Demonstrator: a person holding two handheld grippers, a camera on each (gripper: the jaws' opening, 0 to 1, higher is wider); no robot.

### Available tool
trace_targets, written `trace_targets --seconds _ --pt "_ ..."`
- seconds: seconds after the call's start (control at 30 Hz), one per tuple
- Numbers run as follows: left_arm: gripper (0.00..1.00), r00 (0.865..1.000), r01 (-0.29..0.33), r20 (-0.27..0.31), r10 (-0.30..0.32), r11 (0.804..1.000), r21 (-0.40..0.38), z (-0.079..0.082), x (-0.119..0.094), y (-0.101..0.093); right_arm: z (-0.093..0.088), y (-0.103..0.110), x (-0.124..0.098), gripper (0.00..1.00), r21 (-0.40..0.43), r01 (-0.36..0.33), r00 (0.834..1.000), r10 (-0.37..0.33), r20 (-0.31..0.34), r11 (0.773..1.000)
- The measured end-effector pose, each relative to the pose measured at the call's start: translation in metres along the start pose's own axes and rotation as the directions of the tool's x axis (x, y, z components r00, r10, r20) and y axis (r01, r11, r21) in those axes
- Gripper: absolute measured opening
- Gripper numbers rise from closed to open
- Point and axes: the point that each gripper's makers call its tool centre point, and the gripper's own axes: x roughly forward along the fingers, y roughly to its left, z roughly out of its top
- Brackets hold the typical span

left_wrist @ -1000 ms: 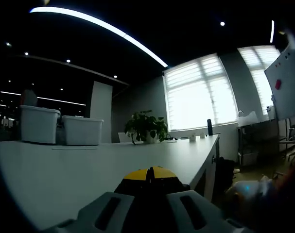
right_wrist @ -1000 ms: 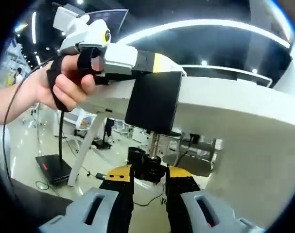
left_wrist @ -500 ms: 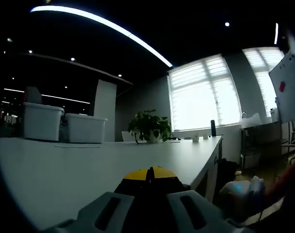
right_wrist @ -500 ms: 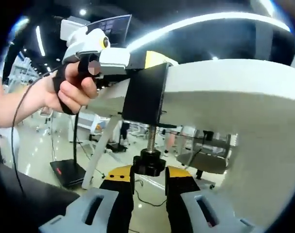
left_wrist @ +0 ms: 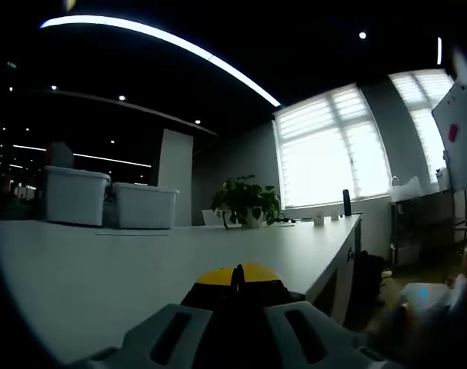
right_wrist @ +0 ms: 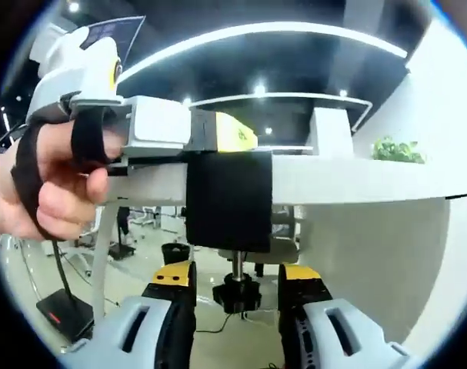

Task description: Clamp the fixed fixture on the desktop, loosen the retaining clip, secure it to the edge of the desk, and tighten the retaining clip.

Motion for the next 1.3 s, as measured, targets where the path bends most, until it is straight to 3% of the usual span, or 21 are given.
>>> trace_targets --seconds 0.1,0.23,0.4,0.53,0.87,1.07,1.23,1.3 --pt "0.01 1.0 -0.018 0.006 0.017 1.0 0.008 0.001 -0.001 0.0 -0.003 0.007 0.002 0.34 -0.03 -0.004 1.0 0.004 -0.004 1.0" --pt "0.01 1.0 -0.029 0.004 0.029 1.0 0.008 0.001 -0.003 0.0 -0.001 -0.001 0.001 0.21 -0.074 0.026 1.0 -0.025 0.017 0.997" --pt "0.01 0.999 -0.033 0.009 0.033 0.999 0.013 0.003 -0.006 -0.002 -0.002 -0.011 0.003 0.23 -0.067 0.039 0.999 -0.039 0.012 0.997" --pt "0.01 0.999 -0.036 0.007 0.036 0.999 0.011 0.003 -0.007 -0.002 0.0 -0.01 0.002 0.17 -0.069 0.032 0.999 -0.031 0.021 0.997" --pt "0.01 0.998 -0.057 -0.006 0.057 0.998 0.02 0.002 -0.008 -0.005 0.002 -0.003 0.003 0.14 -0.094 -0.113 0.993 0.116 0.027 0.989" --pt "0.01 0.997 -0.072 -0.019 0.073 0.996 0.042 0.002 -0.007 -0.002 0.001 0.003 0.009 0.14 -0.071 -0.27 0.961 0.273 0.047 0.96" --pt "0.01 0.995 -0.099 0.005 0.099 0.995 -0.004 0.002 -0.008 0.001 0.002 0.006 0.004 0.14 -0.085 -0.419 0.905 0.424 0.046 0.904" --pt "0.01 0.995 -0.101 0.018 0.1 0.995 0.027 0.004 -0.008 0.001 0.002 0.008 0.003 0.14 -0.103 -0.466 0.881 0.472 0.039 0.879"
